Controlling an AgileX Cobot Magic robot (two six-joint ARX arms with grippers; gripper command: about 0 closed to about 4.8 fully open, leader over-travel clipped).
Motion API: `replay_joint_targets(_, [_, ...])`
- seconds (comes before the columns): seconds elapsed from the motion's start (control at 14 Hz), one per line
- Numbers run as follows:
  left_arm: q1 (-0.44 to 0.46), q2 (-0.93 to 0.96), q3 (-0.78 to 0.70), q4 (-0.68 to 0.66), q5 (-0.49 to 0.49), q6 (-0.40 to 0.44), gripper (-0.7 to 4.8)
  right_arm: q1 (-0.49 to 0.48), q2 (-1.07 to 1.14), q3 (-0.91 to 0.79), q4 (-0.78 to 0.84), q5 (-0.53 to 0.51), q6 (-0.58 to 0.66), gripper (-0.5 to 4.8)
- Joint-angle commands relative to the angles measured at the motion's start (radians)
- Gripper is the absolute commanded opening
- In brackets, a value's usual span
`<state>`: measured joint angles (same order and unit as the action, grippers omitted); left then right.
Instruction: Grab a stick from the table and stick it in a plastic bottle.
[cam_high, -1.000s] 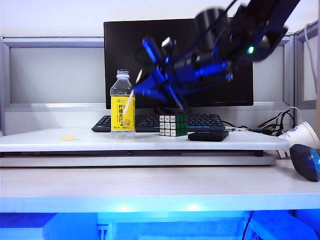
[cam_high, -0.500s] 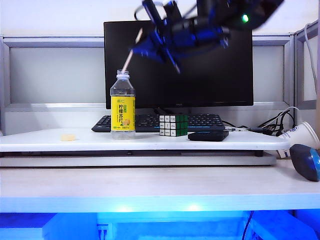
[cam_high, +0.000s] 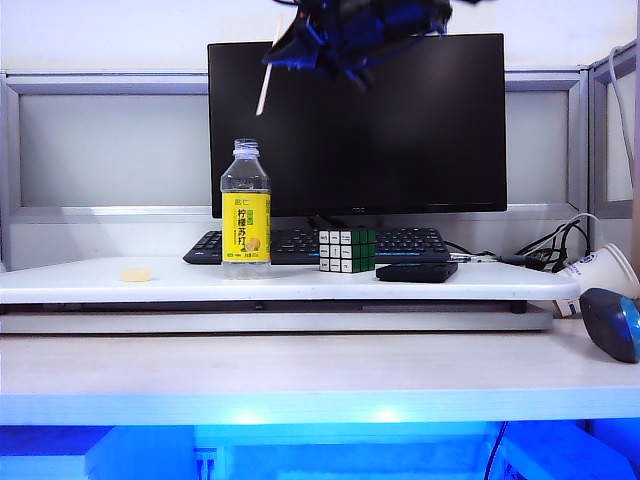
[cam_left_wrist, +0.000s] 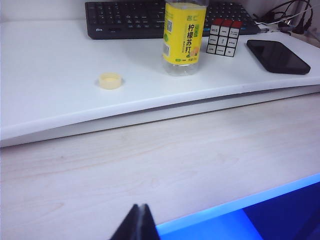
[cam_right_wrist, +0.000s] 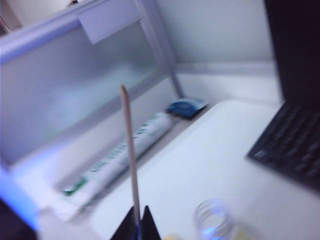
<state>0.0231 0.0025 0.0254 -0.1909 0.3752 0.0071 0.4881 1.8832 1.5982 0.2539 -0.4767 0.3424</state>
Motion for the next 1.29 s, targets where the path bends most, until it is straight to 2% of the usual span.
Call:
replay_joint_targets(0.07, [0.0, 0.001, 0.002, -0.006, 0.007, 0.004, -0.04, 0.0, -0.005, 0.029, -0.011, 0.05, -0.097, -0.09])
replay_joint_targets(0.71, [0.0, 0.001, 0.002, -0.006, 0.007, 0.004, -0.05, 0.0, -0.002, 0.06, -0.02, 0.12, -0.278, -0.09])
replay_joint_targets(1.29, [0.0, 0.001, 0.002, -0.004, 0.052, 0.004, -0.05, 0.011, 0.142, 0.222, -0.052, 0.092, -0.284, -0.09])
